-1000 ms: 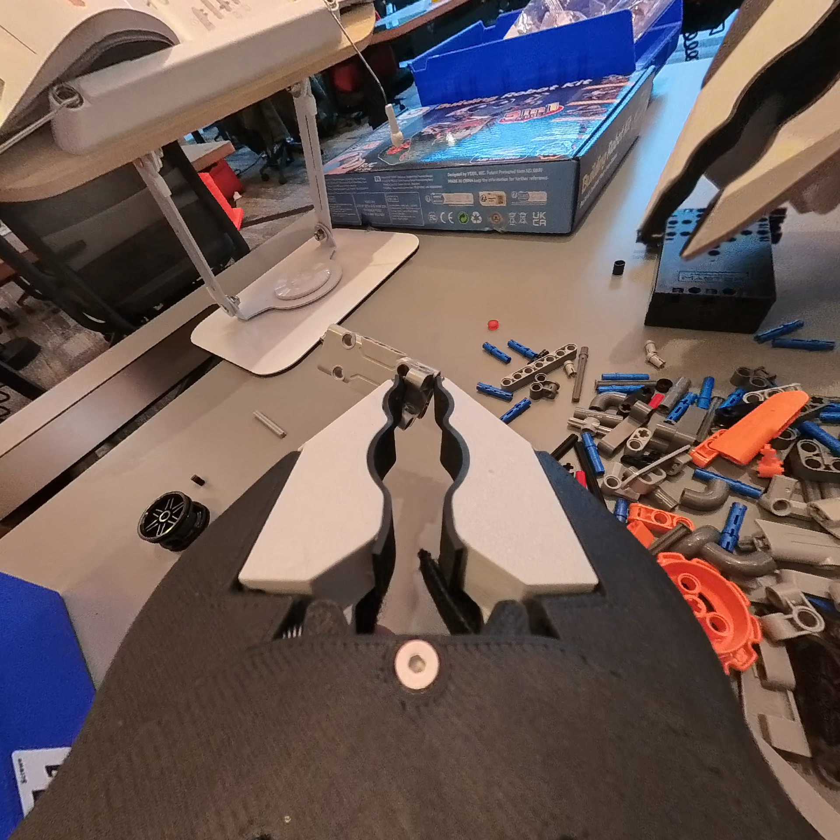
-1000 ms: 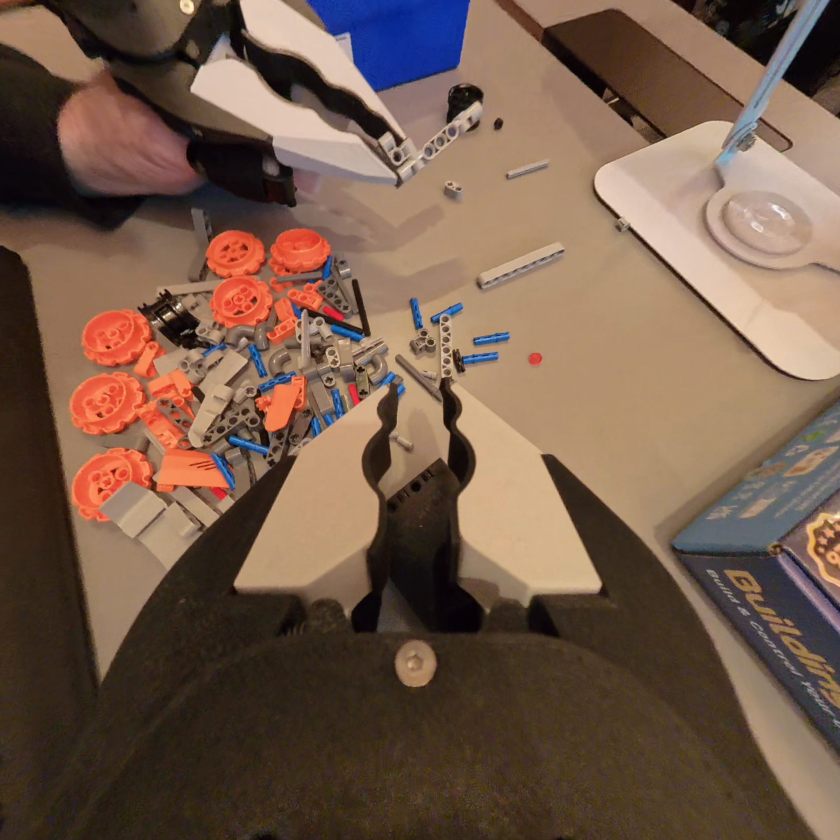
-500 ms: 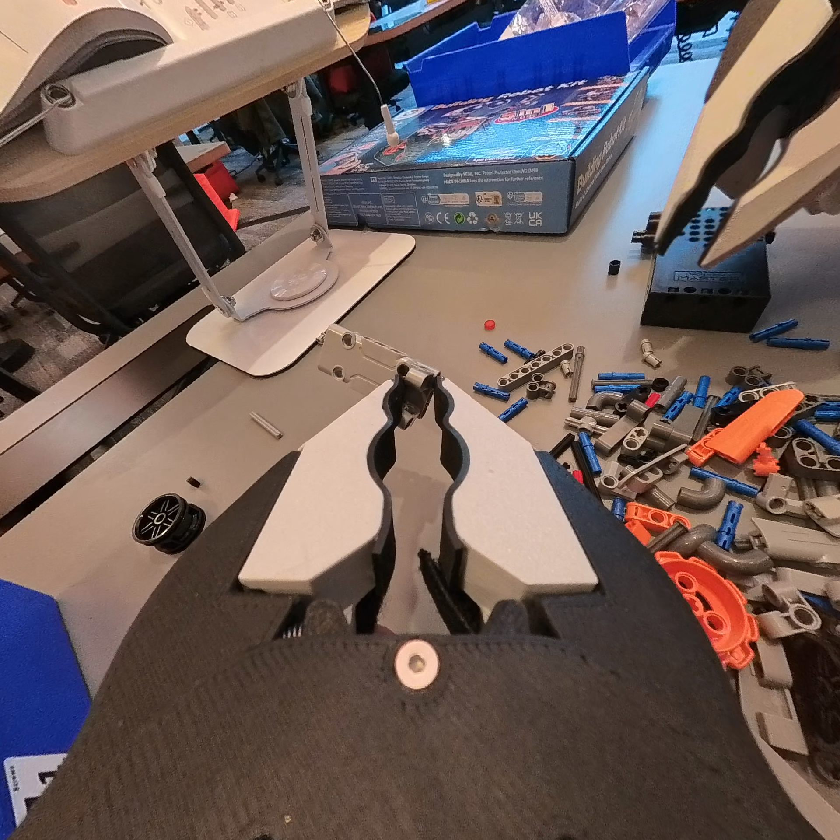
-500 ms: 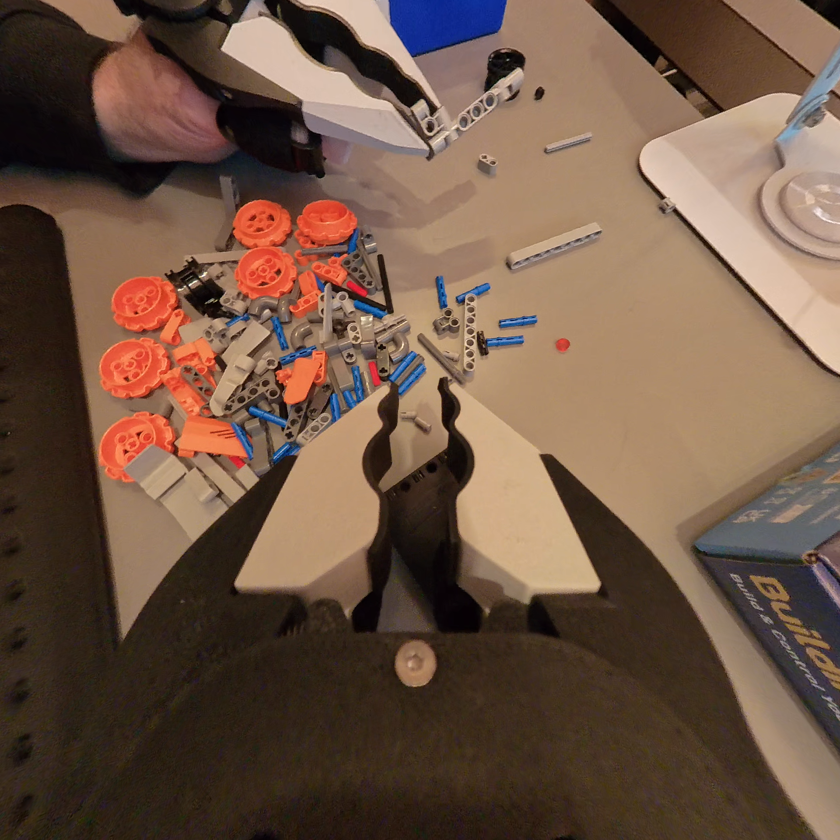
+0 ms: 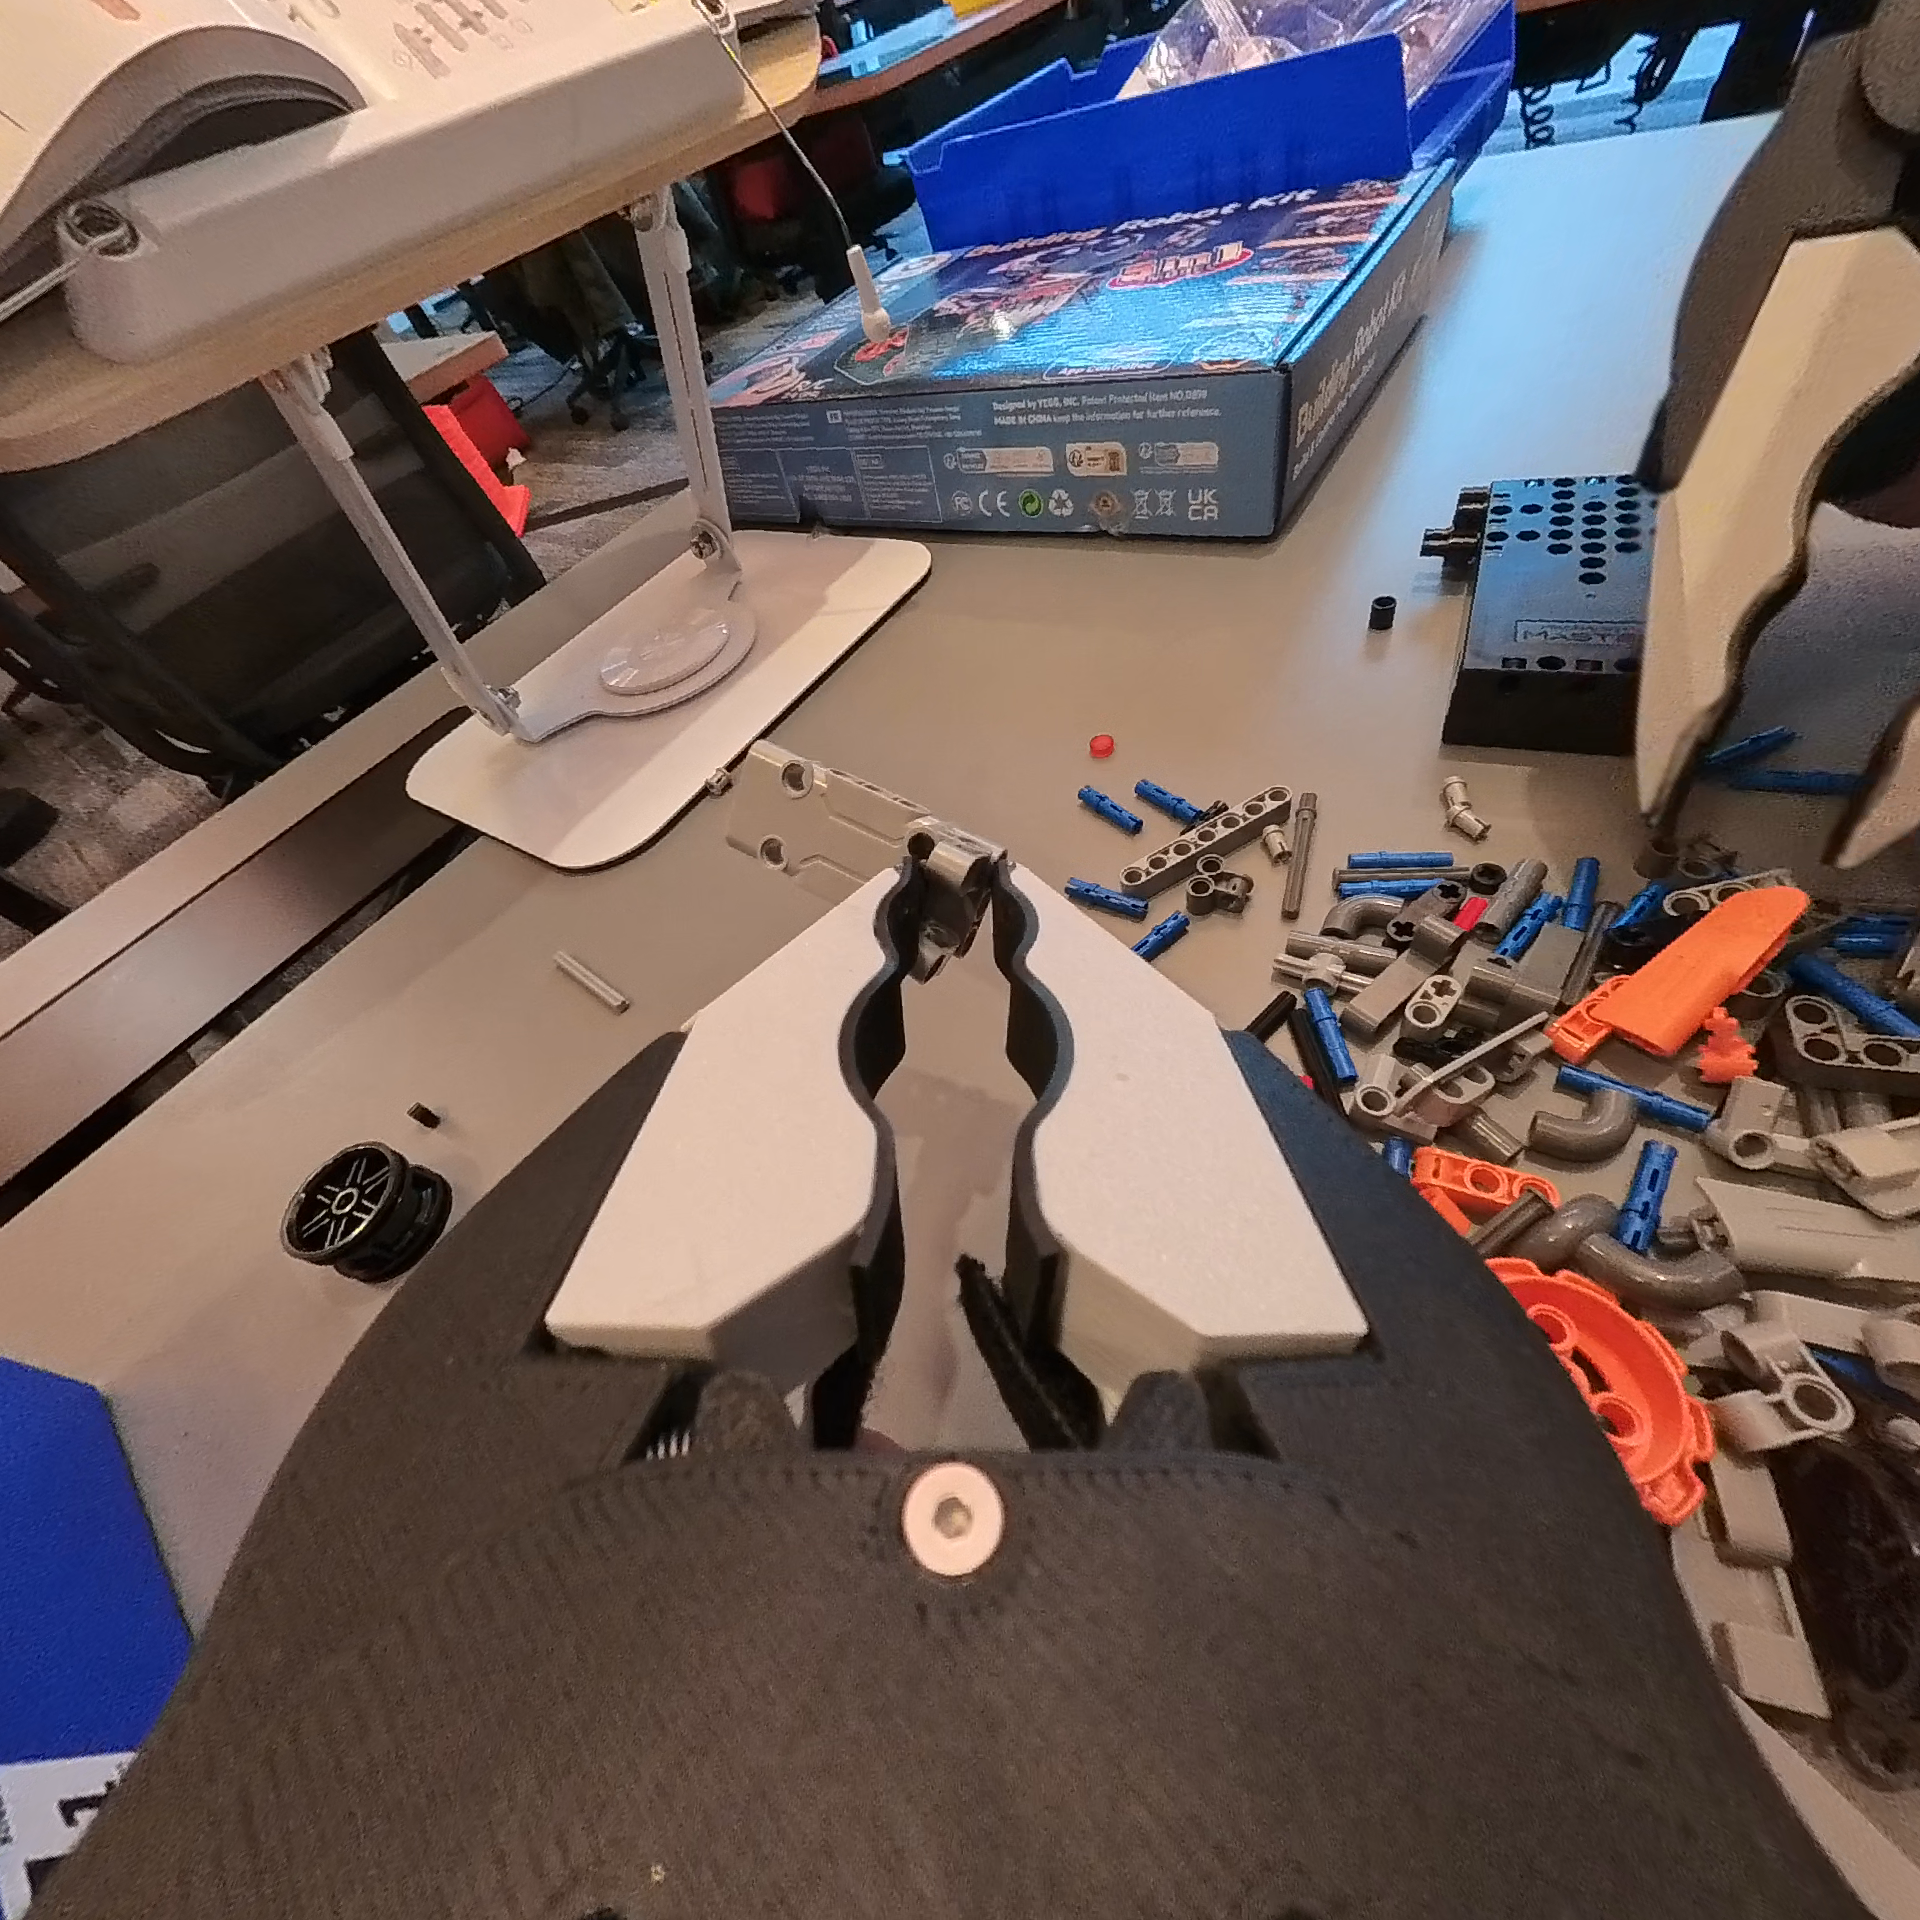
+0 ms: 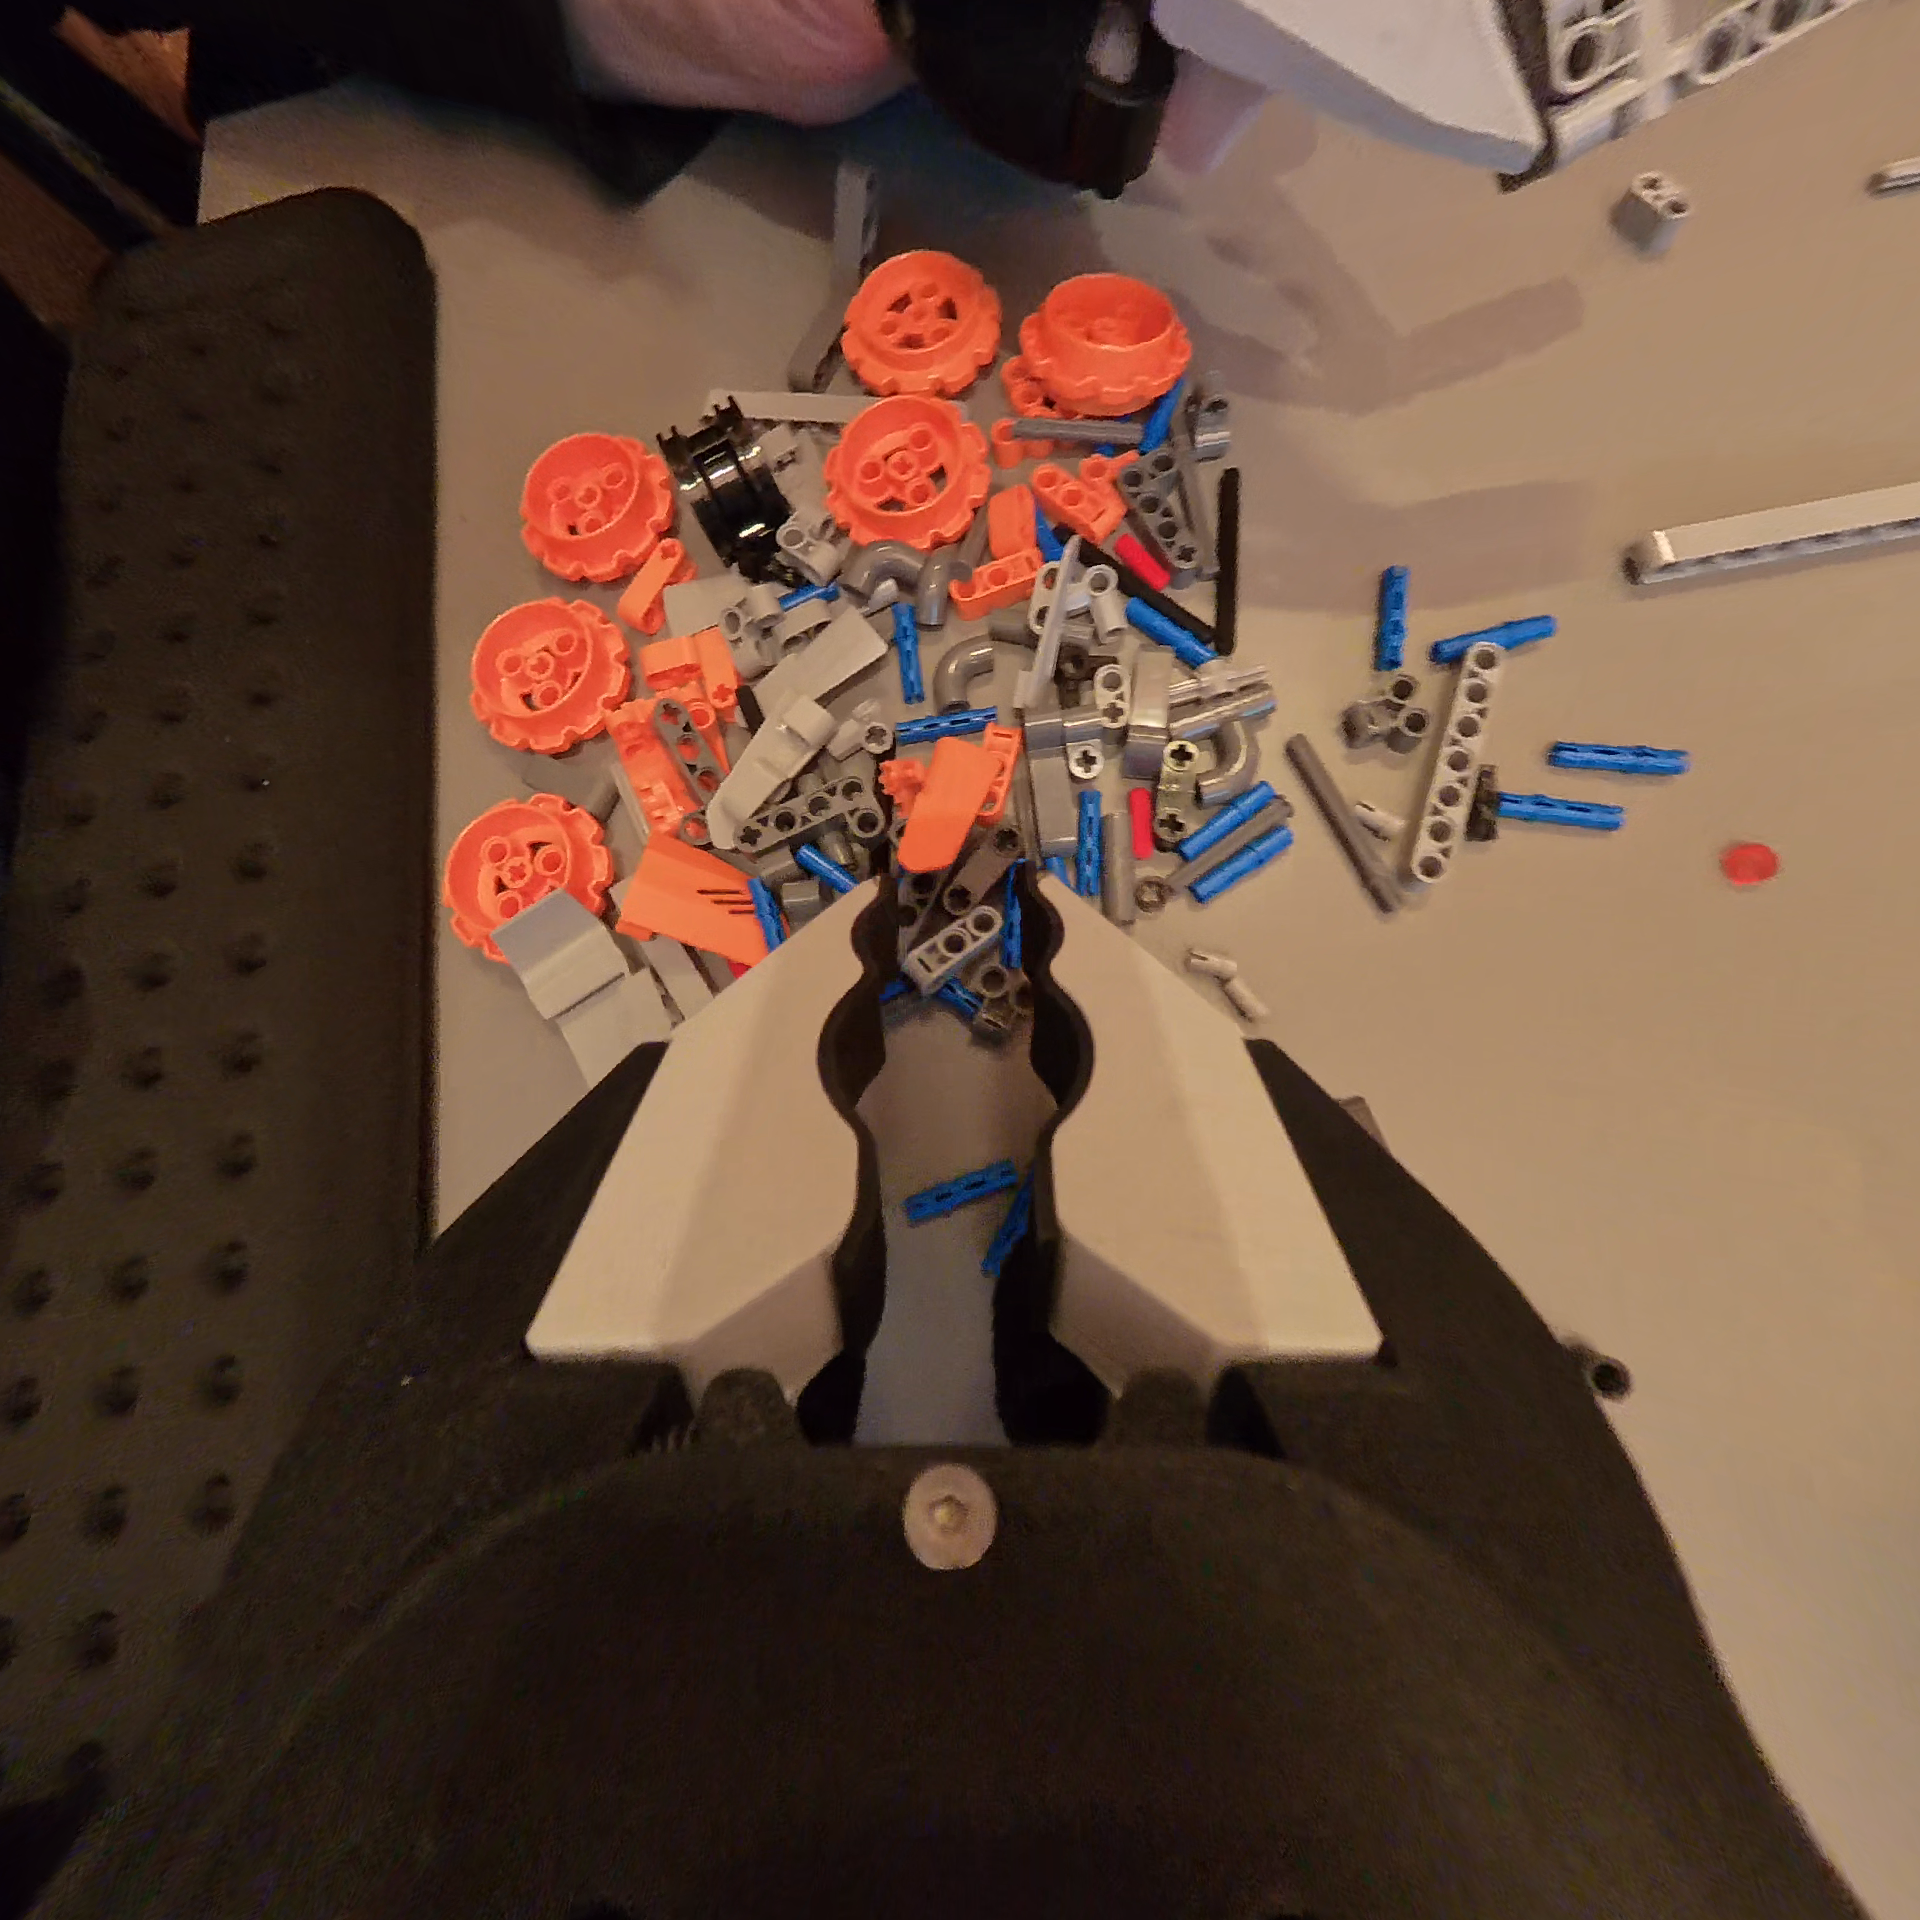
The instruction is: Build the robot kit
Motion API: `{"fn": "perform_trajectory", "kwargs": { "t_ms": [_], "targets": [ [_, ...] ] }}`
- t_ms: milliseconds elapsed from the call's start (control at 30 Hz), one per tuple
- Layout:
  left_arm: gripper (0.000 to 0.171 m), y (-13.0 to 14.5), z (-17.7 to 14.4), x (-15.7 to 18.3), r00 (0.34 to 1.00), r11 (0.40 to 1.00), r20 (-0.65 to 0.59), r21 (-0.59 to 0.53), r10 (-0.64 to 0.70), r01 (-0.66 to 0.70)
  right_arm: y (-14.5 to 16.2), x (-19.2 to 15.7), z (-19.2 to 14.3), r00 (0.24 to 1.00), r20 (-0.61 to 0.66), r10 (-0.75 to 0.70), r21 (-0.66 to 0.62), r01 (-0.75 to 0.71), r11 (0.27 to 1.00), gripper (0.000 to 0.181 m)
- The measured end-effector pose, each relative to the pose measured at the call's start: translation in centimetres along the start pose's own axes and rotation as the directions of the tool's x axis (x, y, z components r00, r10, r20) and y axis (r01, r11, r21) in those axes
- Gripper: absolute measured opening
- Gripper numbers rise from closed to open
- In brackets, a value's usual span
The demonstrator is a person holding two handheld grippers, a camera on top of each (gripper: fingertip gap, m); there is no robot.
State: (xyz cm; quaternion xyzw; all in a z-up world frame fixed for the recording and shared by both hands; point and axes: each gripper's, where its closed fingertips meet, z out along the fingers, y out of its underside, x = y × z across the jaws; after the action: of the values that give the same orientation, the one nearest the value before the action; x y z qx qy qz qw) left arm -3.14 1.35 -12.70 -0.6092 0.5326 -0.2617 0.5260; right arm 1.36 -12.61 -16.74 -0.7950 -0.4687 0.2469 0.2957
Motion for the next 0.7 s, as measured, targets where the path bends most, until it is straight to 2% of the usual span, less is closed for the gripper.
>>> {"fn": "perform_trajectory", "kwargs": {
  "t_ms": [167, 233, 367, 700],
  "targets": [
    [0.011, 0.0, 0.0, 0.0, 1.000, 1.000, -0.002, 0.000, -0.001, 0.001, 0.3, -0.7, 1.4, 1.000, 0.025, -0.017, -0.041, 0.018, 0.999, 0.018],
    [0.011, 0.0, 0.0, 0.1, 1.000, 1.000, -0.003, 0.001, 0.000, 0.000, 0.3, -0.6, 1.8, 1.000, 0.013, -0.027, -0.053, 0.027, 0.998, 0.010],
    [0.011, 0.0, 0.1, 0.0, 1.000, 1.000, -0.003, 0.000, -0.002, 0.002, 0.0, 0.4, 1.5, 0.999, -0.036, -0.014, -0.031, 0.013, 0.999, 0.008],
    [0.011, 0.0, 0.1, 0.0, 1.000, 1.000, -0.004, -0.001, -0.003, 0.003, -0.4, 2.3, 0.5, 0.992, -0.113, 0.052, 0.016, -0.050, 0.999, 0.013]
  ]
}}
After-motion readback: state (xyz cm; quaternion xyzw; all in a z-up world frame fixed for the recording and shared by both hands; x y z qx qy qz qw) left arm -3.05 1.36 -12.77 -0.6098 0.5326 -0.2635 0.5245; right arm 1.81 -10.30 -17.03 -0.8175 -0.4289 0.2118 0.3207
